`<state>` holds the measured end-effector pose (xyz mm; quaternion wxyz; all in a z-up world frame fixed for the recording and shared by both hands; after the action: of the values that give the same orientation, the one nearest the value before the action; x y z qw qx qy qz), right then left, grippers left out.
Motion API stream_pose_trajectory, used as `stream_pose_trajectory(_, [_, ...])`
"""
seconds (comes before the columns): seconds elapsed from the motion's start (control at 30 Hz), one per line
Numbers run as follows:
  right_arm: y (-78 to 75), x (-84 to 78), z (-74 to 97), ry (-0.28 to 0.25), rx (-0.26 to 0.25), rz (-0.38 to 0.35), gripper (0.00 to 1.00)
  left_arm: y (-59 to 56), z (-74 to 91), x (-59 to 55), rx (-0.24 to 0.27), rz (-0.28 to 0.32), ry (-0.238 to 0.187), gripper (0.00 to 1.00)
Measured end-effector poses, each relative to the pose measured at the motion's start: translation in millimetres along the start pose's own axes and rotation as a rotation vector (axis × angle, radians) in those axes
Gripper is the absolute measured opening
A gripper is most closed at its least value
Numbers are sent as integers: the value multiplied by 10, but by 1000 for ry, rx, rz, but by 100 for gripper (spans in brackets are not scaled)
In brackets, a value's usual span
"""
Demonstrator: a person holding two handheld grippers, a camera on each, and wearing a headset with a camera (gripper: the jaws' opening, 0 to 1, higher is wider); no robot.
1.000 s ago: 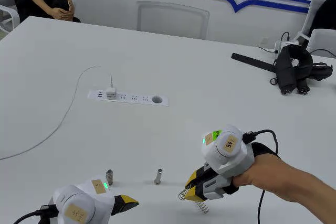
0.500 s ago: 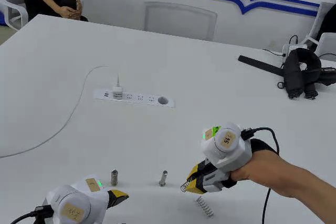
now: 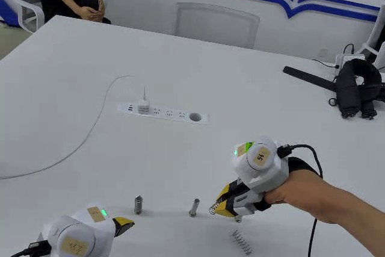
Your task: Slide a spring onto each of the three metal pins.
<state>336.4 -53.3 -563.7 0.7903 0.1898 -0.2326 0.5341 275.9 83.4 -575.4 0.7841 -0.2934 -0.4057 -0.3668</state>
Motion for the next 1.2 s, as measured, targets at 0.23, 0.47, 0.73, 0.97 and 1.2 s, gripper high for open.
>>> stream_pose_trajectory(0.23, [-84, 45, -39, 3, -2, 6, 12, 23, 20, -32, 6, 10, 8, 64])
stream_pose_trajectory(0.47, [-123, 94, -93, 6, 7, 15, 12, 47, 46, -29, 16, 13, 9, 67])
stream_pose_trajectory(0.73, [-139, 157, -150, 6, 11, 29, 13, 53, 71, -73, 19, 17, 17, 68])
stream_pose_trajectory(0.97, [-159, 203, -194, 8, 16, 40, 13, 60, 93, -82, 20, 24, 16, 69])
stream_pose_trajectory(1.2, [-181, 245, -231, 6, 22, 54, 13, 86, 125, -58, 28, 23, 12, 69])
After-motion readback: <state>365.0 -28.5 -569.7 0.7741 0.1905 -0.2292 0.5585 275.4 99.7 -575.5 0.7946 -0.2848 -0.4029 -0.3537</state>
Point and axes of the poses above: the centre of the closed fingertips' face, and the gripper's own axes: z roughly backward along the fingers, y roughly to its left, x roughly out of its top, the point moved 1 cm from there along z, roughly backward along the fingers, and after that the axes turned 5 degrees about -y, right-handed, at the moved point
